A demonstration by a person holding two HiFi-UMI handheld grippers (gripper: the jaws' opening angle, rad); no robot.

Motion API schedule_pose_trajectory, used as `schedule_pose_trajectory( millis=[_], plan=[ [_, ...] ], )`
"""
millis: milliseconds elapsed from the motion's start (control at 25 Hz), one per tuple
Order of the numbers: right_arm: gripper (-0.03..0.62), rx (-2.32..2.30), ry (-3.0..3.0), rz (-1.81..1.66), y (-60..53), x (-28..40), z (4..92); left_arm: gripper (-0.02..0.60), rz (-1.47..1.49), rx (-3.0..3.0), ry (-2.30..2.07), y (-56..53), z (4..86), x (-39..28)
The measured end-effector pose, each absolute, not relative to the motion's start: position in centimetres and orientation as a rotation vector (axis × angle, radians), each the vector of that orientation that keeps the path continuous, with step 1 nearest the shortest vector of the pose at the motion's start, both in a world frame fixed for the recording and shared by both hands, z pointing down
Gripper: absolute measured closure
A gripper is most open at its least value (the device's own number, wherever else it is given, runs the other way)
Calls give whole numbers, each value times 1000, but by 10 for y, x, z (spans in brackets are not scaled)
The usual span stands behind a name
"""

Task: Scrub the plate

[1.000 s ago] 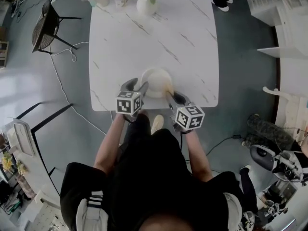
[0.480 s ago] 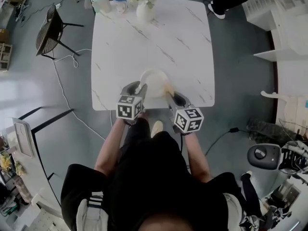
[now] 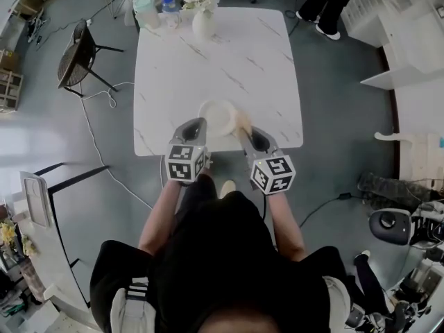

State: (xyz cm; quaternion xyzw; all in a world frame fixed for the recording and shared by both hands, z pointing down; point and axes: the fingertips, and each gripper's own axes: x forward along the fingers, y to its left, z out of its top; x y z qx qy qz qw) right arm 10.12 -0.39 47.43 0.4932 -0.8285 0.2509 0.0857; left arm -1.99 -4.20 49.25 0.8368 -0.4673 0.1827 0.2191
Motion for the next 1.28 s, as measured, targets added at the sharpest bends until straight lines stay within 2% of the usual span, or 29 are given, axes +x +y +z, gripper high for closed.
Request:
schedule_pose_trajectory(
  millis=[640, 1280],
  plan=[
    [525, 1538, -2554, 482, 60, 140, 411, 575, 415, 2440, -1345, 32, 426, 16],
    [525, 1606, -2564, 416, 112, 172, 395, 575, 399, 2483, -1327, 82, 412, 51]
  ],
)
